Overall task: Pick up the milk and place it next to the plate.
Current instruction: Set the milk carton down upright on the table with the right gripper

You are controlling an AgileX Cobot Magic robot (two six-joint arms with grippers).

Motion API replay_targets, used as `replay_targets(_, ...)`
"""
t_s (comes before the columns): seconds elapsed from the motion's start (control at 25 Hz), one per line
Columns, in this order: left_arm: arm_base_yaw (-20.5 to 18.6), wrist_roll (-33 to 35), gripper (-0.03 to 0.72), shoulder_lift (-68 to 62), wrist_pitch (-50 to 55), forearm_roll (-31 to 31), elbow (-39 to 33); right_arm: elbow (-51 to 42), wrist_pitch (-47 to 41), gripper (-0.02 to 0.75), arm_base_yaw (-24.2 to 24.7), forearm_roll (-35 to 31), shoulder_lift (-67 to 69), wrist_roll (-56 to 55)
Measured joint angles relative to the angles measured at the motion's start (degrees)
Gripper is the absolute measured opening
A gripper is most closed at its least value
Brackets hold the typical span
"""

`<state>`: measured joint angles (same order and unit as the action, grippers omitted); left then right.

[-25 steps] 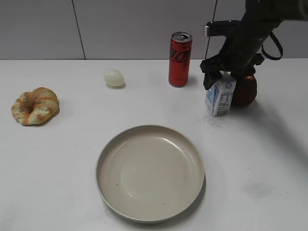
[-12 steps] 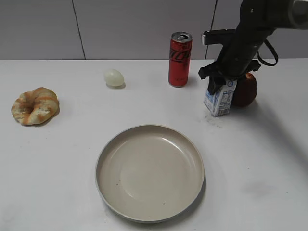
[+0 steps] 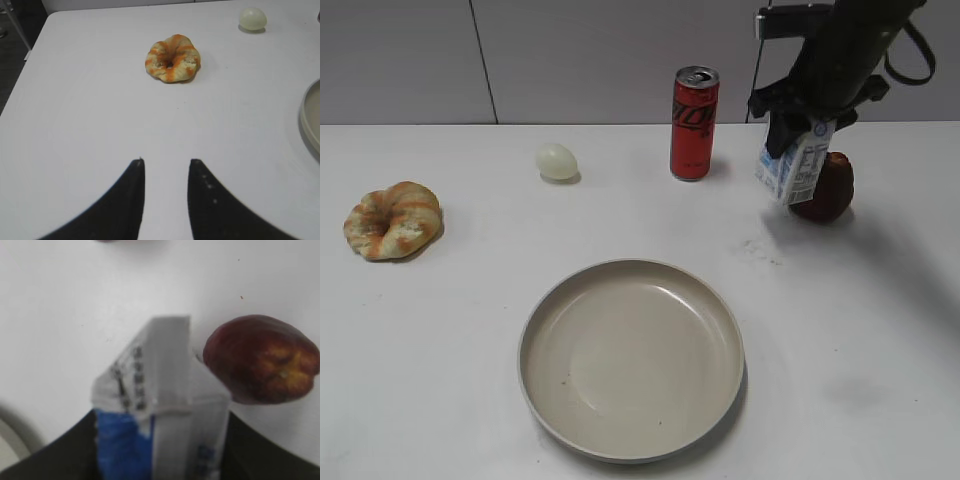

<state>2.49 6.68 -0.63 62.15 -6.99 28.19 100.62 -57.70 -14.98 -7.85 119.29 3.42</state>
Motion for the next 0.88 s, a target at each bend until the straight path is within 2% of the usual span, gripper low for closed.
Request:
replay_targets(0.28,0.00,0.00,0.231,0.00,0.00,0.00,0.00,-6.29,-5.36,0.302,-0.27,0.14,-11.66,-1.64)
replay_targets(0.48,0.00,0.00,0.231,0.00,0.00,0.00,0.00,-17.46,-5.33,0.302,-4.59,3.49,-18.61,-5.81)
replay_targets(0.72,0.00,0.00,0.231,0.00,0.00,0.00,0.00,-28.61,3.88,0.302,-11.74,4.86,-20.45,-15.58)
replay_targets(0.88,0.00,0.00,0.231,0.00,0.00,0.00,0.00,-34.51,12.52,0.302,-13.71,4.85,-20.45,-19.76)
